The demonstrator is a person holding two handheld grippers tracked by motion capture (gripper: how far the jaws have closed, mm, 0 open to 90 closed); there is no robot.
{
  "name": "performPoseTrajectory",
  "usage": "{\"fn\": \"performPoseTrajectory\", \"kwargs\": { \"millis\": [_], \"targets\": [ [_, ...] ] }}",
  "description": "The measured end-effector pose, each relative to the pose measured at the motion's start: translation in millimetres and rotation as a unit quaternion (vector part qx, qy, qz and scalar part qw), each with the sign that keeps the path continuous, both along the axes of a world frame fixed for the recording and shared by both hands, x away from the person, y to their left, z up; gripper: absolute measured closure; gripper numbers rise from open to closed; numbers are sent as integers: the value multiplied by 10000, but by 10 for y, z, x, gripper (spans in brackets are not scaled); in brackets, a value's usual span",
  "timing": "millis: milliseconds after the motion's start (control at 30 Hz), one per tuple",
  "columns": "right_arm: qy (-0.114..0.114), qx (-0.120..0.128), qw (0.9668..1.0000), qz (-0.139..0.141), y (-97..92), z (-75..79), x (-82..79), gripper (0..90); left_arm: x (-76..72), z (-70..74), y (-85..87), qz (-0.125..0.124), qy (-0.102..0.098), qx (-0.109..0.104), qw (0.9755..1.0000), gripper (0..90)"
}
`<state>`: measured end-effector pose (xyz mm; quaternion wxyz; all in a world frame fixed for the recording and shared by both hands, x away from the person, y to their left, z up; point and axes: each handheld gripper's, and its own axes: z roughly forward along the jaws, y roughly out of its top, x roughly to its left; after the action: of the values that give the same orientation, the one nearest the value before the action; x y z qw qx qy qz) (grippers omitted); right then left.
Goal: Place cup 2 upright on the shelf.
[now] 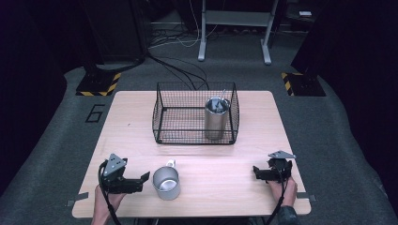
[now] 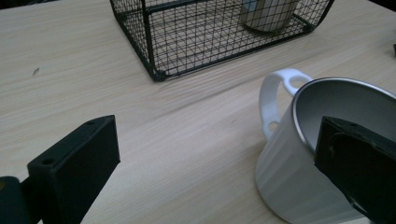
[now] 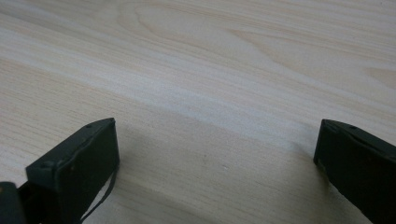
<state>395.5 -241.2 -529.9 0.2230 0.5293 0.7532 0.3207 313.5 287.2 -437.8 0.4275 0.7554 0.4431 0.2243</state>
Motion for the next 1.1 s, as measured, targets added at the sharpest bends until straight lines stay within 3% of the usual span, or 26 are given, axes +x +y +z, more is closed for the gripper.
{"fn": "performPoseTrajectory", "kwargs": {
  "millis": [300,400,667,833,1000,1100],
  "targets": [
    [1,0,10000,1,0,0,0,0,-101,127,-196,-368,-186,-81,9991,2],
    [-1,-1,10000,2,-1,0,0,0,-138,136,-293,-556,-136,-68,9983,2],
    [-1,-1,10000,2,-1,0,0,0,-157,50,-525,-833,-82,-3,9965,2],
    [-11,-10,10000,11,-3,-1,2,0,-159,-6,-623,-951,-44,150,9953,2],
    [-1,-1,10000,0,0,0,0,0,-148,-56,-683,-920,-97,297,9953,2],
    [-2,0,10000,1,0,-1,0,0,-142,-83,-706,-960,-3,251,9951,2]
  ]
}}
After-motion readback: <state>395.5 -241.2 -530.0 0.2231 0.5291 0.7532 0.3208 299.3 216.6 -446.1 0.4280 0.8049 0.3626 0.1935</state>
